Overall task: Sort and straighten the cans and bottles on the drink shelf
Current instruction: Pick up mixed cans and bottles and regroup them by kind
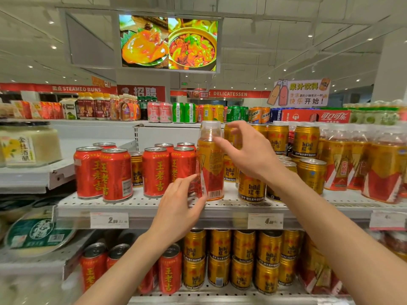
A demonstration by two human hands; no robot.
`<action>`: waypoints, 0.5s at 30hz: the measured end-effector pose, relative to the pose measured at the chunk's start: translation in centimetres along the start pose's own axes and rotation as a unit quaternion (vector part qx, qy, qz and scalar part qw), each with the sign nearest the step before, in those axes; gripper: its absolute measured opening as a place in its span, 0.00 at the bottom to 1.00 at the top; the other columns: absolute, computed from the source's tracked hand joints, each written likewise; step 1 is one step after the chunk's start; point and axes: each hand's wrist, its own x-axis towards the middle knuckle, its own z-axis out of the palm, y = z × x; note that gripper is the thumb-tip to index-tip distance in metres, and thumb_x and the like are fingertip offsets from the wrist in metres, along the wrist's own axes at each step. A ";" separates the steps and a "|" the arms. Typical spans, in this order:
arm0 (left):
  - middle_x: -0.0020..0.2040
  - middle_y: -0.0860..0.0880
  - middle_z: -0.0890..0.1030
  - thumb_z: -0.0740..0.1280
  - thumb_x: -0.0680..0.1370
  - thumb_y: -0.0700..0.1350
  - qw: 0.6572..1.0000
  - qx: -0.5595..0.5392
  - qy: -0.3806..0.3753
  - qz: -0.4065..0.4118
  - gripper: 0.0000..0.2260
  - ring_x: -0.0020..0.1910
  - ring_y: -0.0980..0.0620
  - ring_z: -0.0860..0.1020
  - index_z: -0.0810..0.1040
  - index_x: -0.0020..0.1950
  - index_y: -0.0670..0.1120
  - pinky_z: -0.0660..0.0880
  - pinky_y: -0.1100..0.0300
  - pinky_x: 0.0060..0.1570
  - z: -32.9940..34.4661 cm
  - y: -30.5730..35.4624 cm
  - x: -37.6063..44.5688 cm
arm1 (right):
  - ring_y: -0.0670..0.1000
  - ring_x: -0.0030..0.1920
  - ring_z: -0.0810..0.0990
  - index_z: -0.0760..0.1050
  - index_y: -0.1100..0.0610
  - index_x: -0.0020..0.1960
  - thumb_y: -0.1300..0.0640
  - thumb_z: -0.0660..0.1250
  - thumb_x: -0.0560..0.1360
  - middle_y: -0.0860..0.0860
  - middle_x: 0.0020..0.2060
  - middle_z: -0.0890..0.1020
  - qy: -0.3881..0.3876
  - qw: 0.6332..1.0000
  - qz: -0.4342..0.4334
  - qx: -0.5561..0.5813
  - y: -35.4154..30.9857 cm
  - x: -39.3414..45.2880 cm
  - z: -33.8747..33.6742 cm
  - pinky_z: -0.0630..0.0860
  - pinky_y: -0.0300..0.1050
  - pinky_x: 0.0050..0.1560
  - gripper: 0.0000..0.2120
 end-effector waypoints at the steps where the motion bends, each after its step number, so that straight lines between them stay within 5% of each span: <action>1: 0.67 0.55 0.75 0.68 0.78 0.57 1.000 0.003 -0.004 0.000 0.27 0.65 0.57 0.72 0.67 0.76 0.52 0.71 0.56 0.66 0.0 0.0 -0.1 | 0.50 0.62 0.78 0.65 0.51 0.75 0.32 0.62 0.76 0.49 0.66 0.78 -0.012 1.000 0.014 0.009 -0.8 0.8 0.2 0.79 0.56 0.61 0.34; 9: 0.65 0.53 0.74 0.68 0.77 0.60 0.999 -0.016 -0.022 -0.021 0.30 0.63 0.57 0.73 0.66 0.76 0.51 0.73 0.56 0.65 -0.9 0.1 -0.4 | 0.49 0.53 0.80 0.66 0.50 0.71 0.37 0.69 0.76 0.50 0.58 0.81 -0.032 0.995 0.064 0.072 -2.3 2.1 0.3 0.79 0.46 0.51 0.30; 15: 0.65 0.54 0.72 0.74 0.72 0.61 0.995 -0.091 -0.026 -0.014 0.34 0.60 0.59 0.75 0.63 0.74 0.56 0.75 0.62 0.59 -1.8 0.5 -0.7 | 0.49 0.53 0.82 0.70 0.48 0.70 0.36 0.70 0.73 0.46 0.53 0.80 0.038 0.974 0.121 0.185 -1.6 -0.2 -0.3 0.84 0.53 0.50 0.30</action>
